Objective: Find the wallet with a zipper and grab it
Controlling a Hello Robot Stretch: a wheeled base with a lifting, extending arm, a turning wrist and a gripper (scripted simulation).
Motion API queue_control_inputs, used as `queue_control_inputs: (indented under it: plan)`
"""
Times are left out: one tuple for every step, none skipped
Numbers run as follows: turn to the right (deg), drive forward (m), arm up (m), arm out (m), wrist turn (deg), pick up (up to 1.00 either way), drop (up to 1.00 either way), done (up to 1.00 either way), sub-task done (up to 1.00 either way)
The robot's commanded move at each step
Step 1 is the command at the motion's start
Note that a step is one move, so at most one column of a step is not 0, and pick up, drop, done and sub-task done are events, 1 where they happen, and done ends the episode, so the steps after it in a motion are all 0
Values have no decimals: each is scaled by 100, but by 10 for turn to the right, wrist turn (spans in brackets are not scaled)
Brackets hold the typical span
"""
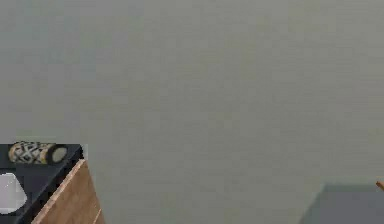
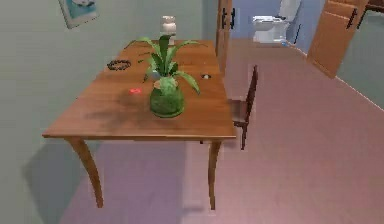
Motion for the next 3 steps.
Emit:
queue_control_inputs:
  plan:
    - [-450, 0, 0, 0, 0, 0, 0, 0, 0]
    - [-450, 0, 0, 0, 0, 0, 0, 0, 0]
    - [-390, 0, 0, 0, 0, 0, 0, 0, 0]
